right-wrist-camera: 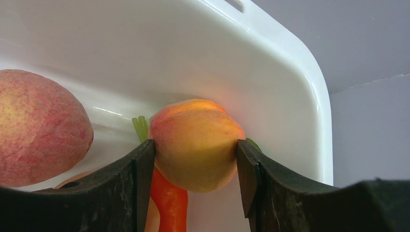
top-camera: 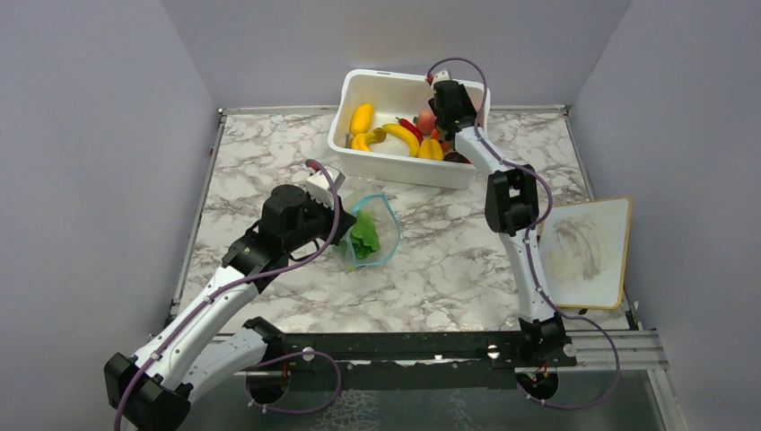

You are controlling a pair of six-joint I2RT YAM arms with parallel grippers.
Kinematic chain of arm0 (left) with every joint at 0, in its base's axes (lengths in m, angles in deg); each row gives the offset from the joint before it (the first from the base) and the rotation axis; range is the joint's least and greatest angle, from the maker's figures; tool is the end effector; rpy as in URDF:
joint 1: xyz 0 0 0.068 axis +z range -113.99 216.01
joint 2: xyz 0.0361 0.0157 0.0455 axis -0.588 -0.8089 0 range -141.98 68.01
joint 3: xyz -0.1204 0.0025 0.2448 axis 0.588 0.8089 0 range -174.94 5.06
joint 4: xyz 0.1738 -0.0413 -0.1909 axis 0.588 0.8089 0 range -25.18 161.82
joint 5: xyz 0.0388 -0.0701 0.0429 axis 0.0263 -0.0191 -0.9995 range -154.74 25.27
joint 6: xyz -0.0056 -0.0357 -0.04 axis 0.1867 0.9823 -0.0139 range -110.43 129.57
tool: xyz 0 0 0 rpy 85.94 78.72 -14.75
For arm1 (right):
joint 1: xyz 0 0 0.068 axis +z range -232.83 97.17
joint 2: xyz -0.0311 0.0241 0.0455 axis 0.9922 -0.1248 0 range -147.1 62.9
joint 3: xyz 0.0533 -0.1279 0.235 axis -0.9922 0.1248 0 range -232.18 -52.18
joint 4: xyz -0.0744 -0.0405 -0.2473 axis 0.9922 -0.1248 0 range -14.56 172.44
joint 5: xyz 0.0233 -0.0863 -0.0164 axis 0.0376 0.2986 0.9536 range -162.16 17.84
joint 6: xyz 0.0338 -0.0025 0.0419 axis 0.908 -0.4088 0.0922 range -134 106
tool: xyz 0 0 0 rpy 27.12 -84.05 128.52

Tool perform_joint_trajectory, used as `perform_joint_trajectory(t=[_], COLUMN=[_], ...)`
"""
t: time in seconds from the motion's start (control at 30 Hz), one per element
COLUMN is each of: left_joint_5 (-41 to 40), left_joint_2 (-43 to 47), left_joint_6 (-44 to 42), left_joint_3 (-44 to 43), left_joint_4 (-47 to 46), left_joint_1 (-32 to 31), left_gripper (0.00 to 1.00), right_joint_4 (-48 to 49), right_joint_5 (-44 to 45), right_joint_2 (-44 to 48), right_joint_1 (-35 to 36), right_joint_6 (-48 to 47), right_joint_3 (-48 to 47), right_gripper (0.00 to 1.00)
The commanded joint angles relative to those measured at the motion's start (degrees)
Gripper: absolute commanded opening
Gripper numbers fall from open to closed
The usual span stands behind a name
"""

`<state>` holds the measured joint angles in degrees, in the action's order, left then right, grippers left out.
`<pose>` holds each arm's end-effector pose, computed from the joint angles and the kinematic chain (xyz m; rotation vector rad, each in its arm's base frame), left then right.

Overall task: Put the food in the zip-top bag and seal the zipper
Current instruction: Pick up the fake fruit from the bin.

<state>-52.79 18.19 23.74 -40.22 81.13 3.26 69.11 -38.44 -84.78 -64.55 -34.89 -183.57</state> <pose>0.1644 -0.1145 0.3169 0.4641 1.9454 -0.7389 0.5618 0.1647 0.1924 -0.3419 2.0247 -0.6394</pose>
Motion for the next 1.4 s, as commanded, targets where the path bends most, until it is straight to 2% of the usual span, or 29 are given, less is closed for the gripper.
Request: perform_joint_trajectory(t=[0.0, 0.37, 0.8, 1.07, 1.37], left_joint_5=[-1.4, -2.0, -2.7, -3.2, -3.6], left_joint_2=[1.1, 1.6, 3.1, 3.7, 3.1], left_joint_6=[-0.8, -0.8, -0.6, -0.5, -0.5], left_joint_3=[0.0, 0.1, 0.8, 1.1, 1.2], left_joint_4=[-1.6, -1.7, -1.7, -1.7, -1.7], left_joint_1=[-0.3, -0.3, -0.3, -0.3, -0.3], left_gripper=[0.0, 0.0, 0.0, 0.0, 0.0], right_joint_4=[-1.4, 0.6, -2.2, -4.7, -8.1], right_joint_5=[-1.3, -2.0, -5.1, -11.5, -25.2], right_joint_2=[0.0, 8.4, 23.9, 37.5, 55.1], right_joint_1=[-0.8, 1.6, 3.6, 5.4, 7.3], right_joint_6=[0.1, -0.8, 8.2, 15.9, 25.3], right_joint_3=[0.8, 7.8, 21.3, 32.8, 46.6], right_gripper=[0.5, 0.39, 0.36, 0.35, 0.34])
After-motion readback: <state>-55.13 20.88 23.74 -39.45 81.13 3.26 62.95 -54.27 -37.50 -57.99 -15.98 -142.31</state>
